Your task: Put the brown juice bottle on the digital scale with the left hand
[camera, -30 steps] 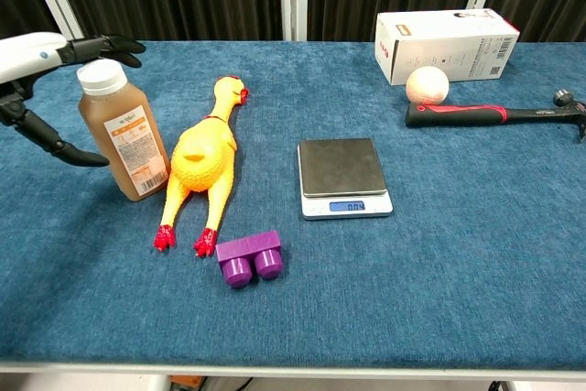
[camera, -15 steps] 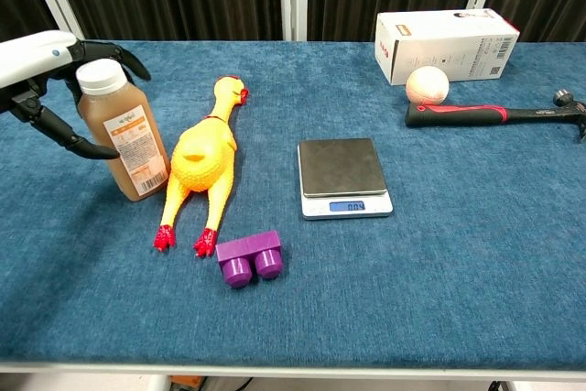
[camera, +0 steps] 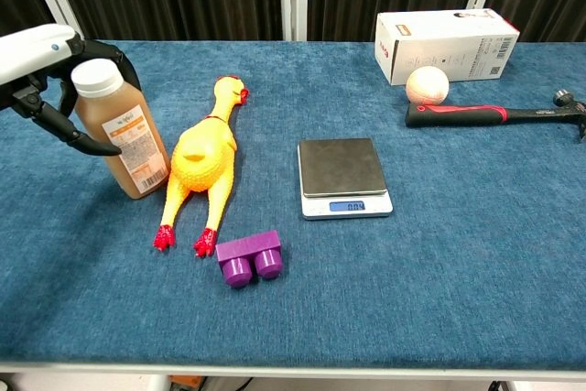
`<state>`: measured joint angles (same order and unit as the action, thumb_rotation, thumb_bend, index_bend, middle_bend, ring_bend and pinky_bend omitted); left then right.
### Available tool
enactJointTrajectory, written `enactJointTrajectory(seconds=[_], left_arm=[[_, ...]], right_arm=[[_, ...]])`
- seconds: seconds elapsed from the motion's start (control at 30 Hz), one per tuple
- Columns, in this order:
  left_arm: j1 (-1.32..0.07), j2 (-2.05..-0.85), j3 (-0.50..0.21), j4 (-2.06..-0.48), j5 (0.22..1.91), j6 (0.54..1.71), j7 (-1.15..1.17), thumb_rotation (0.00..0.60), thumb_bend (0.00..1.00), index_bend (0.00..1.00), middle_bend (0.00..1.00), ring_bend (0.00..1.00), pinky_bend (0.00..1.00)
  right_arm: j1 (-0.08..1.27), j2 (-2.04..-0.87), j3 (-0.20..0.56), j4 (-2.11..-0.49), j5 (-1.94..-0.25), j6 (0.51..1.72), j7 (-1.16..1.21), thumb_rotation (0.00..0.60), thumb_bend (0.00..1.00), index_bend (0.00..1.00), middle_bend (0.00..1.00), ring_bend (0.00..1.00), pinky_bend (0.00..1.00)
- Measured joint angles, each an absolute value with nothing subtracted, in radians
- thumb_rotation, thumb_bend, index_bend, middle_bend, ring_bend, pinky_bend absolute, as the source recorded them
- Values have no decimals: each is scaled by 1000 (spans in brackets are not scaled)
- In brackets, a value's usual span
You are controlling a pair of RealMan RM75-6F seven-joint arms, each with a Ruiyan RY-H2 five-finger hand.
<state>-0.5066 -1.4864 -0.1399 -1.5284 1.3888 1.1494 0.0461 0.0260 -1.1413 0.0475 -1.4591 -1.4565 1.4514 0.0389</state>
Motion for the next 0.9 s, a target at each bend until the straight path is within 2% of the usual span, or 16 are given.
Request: enactJointTrajectory(seconds=[0.5, 0.73, 0.9], left_arm=[[-535, -1432, -169, -1613, 1360, 1120, 59, 600, 38, 507, 542, 509, 651], [-611, -1349, -236, -1735, 1282, 1017, 82, 600, 40, 507, 542, 510, 651], [-678, -1338, -292, -1771, 1214, 981, 129, 600, 39, 507, 542, 510, 651]], right_arm=[[20, -1131, 62, -1457, -1475, 1496, 68, 600, 222, 0, 0, 0, 0], [14, -1131, 64, -1449, -1476, 1507, 86, 600, 222, 0, 0, 0, 0], [11, -1132, 64, -1443, -1474, 1509, 94, 600, 222, 0, 0, 0, 0]])
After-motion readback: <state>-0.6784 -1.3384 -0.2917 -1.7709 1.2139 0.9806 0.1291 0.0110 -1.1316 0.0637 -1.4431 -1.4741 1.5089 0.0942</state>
